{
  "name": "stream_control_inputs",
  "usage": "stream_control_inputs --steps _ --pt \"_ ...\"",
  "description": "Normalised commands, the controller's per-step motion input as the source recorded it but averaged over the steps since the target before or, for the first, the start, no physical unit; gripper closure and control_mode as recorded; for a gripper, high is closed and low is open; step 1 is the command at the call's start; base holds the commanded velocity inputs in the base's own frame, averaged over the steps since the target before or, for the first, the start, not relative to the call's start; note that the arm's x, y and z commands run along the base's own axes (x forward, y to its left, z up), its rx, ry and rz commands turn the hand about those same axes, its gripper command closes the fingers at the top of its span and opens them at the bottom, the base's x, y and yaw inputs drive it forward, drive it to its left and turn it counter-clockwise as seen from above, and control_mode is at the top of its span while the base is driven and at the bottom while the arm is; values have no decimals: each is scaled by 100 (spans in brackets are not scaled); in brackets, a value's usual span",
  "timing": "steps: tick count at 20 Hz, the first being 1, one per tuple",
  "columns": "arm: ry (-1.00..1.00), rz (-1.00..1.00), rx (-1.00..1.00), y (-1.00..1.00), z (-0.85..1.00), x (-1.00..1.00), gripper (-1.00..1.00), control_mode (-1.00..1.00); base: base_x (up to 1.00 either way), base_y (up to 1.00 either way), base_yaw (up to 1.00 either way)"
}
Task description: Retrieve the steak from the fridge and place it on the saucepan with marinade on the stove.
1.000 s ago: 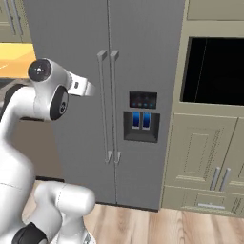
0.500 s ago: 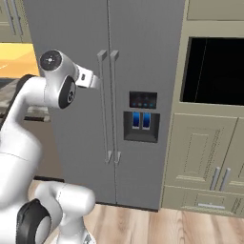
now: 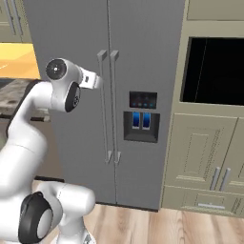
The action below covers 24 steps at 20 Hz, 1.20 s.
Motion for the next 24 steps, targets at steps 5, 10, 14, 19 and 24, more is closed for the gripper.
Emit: stream_control_inputs --steps 5,10,14,19,24 --pt "0 0 0 -2 0 44 -100 -100 0 0 0" --pt "0 0 0 0 0 48 -100 -100 0 0 0" --pt "0 0 0 -2 0 51 -100 -100 0 0 0" --pt "0 0 0 -8 -1 51 -100 -100 0 0 0" --pt "0 0 0 0 -10 55 -100 -100 0 0 0"
